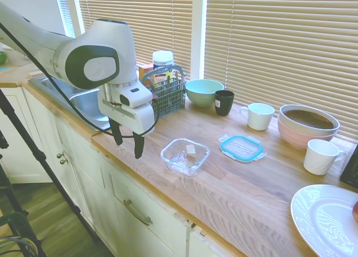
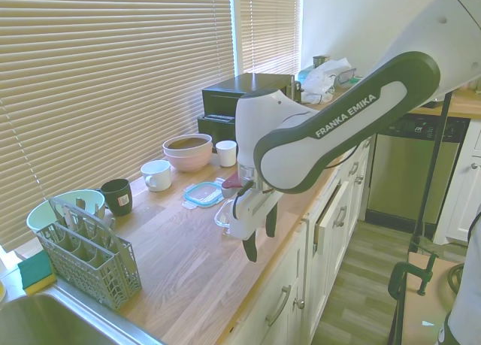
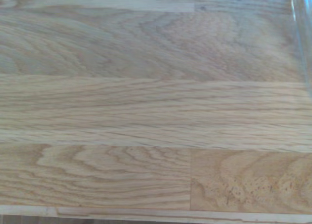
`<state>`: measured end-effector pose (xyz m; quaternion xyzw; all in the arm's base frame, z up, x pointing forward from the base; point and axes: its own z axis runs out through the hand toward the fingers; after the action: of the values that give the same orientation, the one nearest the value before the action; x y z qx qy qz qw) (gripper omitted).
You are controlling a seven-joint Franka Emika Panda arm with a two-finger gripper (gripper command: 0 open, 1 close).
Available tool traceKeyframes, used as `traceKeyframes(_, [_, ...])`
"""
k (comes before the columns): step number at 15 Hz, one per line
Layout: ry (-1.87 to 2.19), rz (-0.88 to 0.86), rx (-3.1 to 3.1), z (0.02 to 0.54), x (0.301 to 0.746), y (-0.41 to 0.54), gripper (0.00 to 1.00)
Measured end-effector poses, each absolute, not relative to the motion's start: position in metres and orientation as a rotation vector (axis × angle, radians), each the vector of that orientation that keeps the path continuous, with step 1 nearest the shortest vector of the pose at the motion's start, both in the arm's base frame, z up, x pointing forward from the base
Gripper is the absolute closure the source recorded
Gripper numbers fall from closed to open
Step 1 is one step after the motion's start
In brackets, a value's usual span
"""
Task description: Cover the lid of the food container
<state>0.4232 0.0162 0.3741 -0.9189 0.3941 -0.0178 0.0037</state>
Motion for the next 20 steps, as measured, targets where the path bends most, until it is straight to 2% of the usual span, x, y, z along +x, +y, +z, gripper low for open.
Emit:
traceKeyframes(7, [1.286, -0.068, -2.833, 0.381, 0.425, -0.029, 0.00])
traceKeyframes(13, [1.303, -0.092, -2.752, 0.419, 0.436, -0.109, 0.00])
traceKeyframes(20, [1.367, -0.148, -2.665, 0.443, 0.485, -0.194, 0.00])
